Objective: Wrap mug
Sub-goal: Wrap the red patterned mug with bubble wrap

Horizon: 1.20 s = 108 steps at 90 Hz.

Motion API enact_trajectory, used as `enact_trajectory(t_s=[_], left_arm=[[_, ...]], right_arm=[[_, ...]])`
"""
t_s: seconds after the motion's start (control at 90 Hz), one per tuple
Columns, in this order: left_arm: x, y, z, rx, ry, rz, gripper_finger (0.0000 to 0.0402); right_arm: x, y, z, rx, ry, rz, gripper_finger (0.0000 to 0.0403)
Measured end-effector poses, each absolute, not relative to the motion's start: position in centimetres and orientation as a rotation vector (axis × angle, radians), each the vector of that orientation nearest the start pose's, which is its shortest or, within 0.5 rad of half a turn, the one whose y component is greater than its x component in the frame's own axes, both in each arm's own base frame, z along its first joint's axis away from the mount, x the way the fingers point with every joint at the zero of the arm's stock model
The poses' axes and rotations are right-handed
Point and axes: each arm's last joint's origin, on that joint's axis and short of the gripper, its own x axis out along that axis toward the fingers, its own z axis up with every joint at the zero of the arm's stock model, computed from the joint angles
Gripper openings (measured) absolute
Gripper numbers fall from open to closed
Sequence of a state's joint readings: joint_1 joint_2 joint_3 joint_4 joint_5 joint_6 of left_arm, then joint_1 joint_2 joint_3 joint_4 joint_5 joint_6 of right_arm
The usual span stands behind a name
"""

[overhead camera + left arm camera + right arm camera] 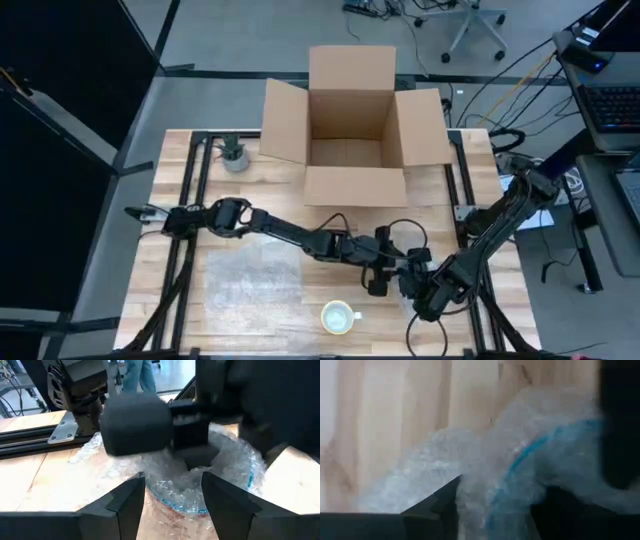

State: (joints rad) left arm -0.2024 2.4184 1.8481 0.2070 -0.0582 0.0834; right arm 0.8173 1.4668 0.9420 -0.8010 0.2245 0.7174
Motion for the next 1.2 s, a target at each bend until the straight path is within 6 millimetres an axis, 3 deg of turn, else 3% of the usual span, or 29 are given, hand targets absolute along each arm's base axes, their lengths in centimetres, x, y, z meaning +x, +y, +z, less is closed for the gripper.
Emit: enact_trajectory(t_s=[0.4, 0.578, 0.722, 0.856, 1.022, 1.2], left_arm=[[53.6, -10.8, 16.2, 0.129, 0.355, -0.158, 0.0187], [53.6, -10.8, 16.2, 0.129, 0.355, -0.158, 0.0187], [53.6, -10.8, 16.2, 0.13, 0.355, -0.158, 0.0187], [53.6, -10.8, 16.2, 0.13, 0.355, -0.158, 0.0187], [53.6, -10.8, 16.2, 0.13, 0.355, -0.158, 0.0187], [53.6, -10.8, 16.2, 0.13, 0.355, -0.159, 0.0187]], right_arm=[[16.8, 17.0, 27.4, -0.015, 1.209, 0.066, 0.018], [15.5, 15.2, 29.6, 0.066, 1.139, -0.085, 0.018], [14.4, 13.6, 29.6, 0.133, 1.155, -0.321, 0.018], [13.9, 13.1, 27.6, 0.111, 1.194, -0.39, 0.018], [13.8, 12.5, 24.5, 0.102, 1.204, -0.373, 0.018], [14.0, 12.4, 25.3, 0.213, 1.079, -0.227, 0.018]])
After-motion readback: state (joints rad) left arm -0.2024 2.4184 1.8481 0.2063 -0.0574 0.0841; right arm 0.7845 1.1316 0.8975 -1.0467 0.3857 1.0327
